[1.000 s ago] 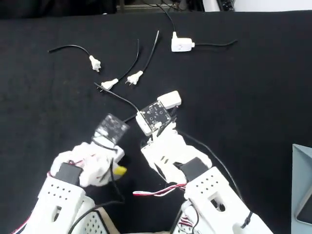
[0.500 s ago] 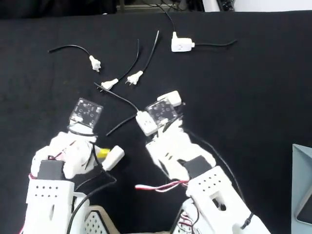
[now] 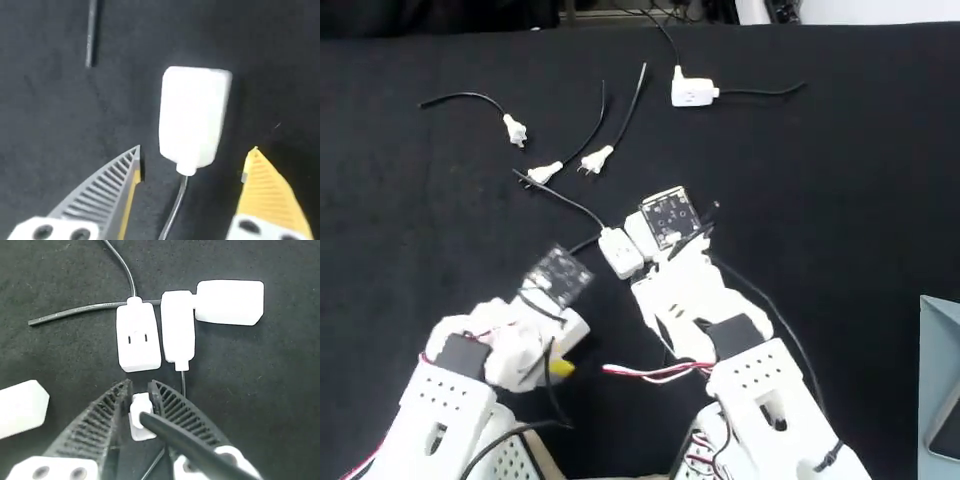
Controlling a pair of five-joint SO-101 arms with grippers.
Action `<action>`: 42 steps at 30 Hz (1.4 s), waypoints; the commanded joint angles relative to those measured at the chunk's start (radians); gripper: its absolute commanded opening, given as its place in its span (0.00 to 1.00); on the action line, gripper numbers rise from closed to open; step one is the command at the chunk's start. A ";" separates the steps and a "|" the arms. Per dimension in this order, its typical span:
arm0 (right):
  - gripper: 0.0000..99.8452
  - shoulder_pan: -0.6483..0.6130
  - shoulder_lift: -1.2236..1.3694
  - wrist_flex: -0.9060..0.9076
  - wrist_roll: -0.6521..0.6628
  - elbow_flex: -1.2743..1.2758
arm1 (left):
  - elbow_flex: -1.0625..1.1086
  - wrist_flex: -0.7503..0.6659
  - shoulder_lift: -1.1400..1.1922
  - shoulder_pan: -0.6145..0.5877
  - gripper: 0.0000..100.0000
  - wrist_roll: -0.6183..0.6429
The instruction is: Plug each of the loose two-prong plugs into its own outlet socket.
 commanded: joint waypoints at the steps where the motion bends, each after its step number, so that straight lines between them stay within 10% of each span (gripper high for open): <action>1: 0.01 0.014 -0.021 -0.003 0.006 -0.053 | -0.042 0.012 -0.011 0.047 0.32 0.020; 19: 0.01 0.014 -0.021 -0.003 0.006 -0.051 | -0.259 0.008 -0.002 -0.274 0.32 0.015; 36: 0.01 0.009 -0.021 -0.003 0.006 -0.051 | -0.010 -0.018 -0.009 0.039 0.32 0.023; 42: 0.01 0.009 -0.021 -0.003 0.006 -0.051 | -0.137 -0.021 -0.011 -0.102 0.28 0.018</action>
